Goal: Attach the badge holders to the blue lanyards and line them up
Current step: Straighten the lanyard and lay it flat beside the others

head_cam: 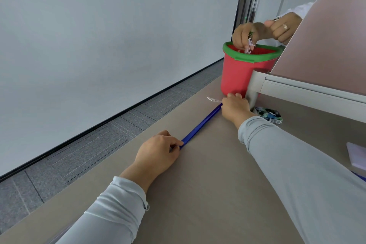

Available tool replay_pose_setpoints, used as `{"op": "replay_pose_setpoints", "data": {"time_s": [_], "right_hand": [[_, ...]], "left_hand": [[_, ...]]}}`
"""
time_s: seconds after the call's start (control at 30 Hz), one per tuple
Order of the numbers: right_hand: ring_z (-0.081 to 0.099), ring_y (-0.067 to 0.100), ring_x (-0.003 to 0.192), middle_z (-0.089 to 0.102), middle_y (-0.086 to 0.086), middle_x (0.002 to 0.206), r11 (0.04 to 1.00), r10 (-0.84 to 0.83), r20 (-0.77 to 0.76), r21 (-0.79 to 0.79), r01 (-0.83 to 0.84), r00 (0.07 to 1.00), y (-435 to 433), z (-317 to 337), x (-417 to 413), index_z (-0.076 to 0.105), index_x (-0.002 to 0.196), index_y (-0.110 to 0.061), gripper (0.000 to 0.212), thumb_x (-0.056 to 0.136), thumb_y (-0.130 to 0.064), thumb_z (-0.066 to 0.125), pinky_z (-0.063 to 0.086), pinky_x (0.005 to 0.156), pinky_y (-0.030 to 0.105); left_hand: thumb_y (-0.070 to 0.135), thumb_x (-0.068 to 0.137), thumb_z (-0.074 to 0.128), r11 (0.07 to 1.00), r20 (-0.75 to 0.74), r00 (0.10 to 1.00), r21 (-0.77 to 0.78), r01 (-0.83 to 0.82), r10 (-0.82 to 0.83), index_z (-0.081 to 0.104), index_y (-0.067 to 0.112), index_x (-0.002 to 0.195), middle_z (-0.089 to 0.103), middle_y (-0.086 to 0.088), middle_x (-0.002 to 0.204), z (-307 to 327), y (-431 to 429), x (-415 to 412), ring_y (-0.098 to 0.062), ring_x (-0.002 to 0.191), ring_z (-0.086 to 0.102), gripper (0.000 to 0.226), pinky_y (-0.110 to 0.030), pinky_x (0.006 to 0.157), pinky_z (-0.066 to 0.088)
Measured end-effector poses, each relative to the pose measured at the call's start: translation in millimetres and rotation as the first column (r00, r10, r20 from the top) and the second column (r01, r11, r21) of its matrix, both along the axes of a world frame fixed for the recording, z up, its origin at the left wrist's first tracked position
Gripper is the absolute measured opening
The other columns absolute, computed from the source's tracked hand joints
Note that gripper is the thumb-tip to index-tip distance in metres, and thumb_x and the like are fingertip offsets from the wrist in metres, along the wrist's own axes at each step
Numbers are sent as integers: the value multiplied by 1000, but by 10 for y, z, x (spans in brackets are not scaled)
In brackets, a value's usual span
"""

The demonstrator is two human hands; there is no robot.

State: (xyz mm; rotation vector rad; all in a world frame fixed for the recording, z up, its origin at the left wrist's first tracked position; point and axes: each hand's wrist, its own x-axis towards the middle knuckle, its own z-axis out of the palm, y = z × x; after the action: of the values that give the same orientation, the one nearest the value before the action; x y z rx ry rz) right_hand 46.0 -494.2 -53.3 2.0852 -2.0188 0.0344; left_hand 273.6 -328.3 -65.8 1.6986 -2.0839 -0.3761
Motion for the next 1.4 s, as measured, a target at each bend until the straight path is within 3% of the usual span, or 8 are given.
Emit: {"op": "replay_pose_setpoints", "data": {"time_s": [0.17, 0.43, 0.67, 0.8, 1.0, 1.17, 1.3, 1.4], "right_hand": [[47, 34, 113, 55, 13, 119, 997, -23, 83, -74, 29, 996, -43, 6, -111, 57, 116, -8, 26, 95, -19, 46, 43, 86, 38], [56, 35, 105, 61, 16, 113, 994, -66, 215, -72, 84, 974, -53, -55, -20, 60, 111, -4, 26, 90, -5, 45, 47, 81, 36], [61, 36, 91, 66, 18, 96, 986, -69, 401, -112, 124, 913, -53, -34, 19, 62, 94, 0, 22, 86, -19, 54, 42, 65, 30], [59, 36, 100, 63, 18, 106, 985, -49, 488, -120, 122, 871, -73, -52, 13, 58, 106, -4, 20, 87, -7, 52, 45, 75, 35], [56, 30, 104, 62, 13, 112, 980, 34, 726, -160, 121, 687, -75, -165, -38, 60, 107, -9, 23, 85, -4, 57, 44, 86, 32], [55, 32, 102, 54, 15, 115, 973, 92, 651, -221, 72, 753, -36, -222, -26, 63, 105, -7, 22, 83, -9, 63, 43, 85, 35], [57, 31, 99, 62, 15, 107, 941, 259, 575, -330, -70, 776, 34, -210, 24, 68, 101, -4, 20, 86, -5, 55, 44, 81, 36], [59, 31, 94, 66, 13, 99, 933, 294, 501, -334, -132, 814, 124, -204, 97, 70, 95, -6, 20, 90, -14, 52, 48, 75, 37]], "left_hand": [[17, 92, 46, 1000, -12, 1000, 2, -15, 15, 66, 32, 109, 50, 12, 94, -6, -7, 9, -8, 78, 52, 31, -23, 72, 44], [15, 90, 47, 1000, -24, 1000, 16, -18, 18, 67, 32, 109, 51, 11, 93, -8, -8, 19, -9, 78, 53, 32, -23, 73, 46], [15, 89, 49, 1000, -42, 999, 14, -25, 25, 68, 31, 107, 51, 11, 91, -9, -6, 19, -10, 76, 52, 31, -22, 70, 44], [15, 88, 49, 999, -48, 998, 13, -31, 31, 68, 31, 106, 53, 9, 92, -13, -11, 21, -11, 75, 52, 31, -24, 71, 46], [15, 87, 50, 999, -58, 998, 15, -36, 36, 69, 31, 105, 54, 9, 90, -10, -6, 17, -12, 77, 55, 31, -26, 73, 48], [14, 86, 51, 999, -64, 997, 11, -38, 39, 69, 32, 103, 51, 11, 86, -13, 0, 13, -11, 75, 53, 31, -25, 73, 47], [15, 87, 50, 999, -56, 998, 14, -35, 36, 69, 32, 104, 51, 11, 87, -8, -8, 17, -9, 74, 52, 31, -23, 71, 44], [14, 87, 50, 999, -52, 998, 13, -31, 32, 69, 32, 104, 50, 12, 85, -6, -11, 14, -9, 73, 51, 31, -22, 70, 44]]}}
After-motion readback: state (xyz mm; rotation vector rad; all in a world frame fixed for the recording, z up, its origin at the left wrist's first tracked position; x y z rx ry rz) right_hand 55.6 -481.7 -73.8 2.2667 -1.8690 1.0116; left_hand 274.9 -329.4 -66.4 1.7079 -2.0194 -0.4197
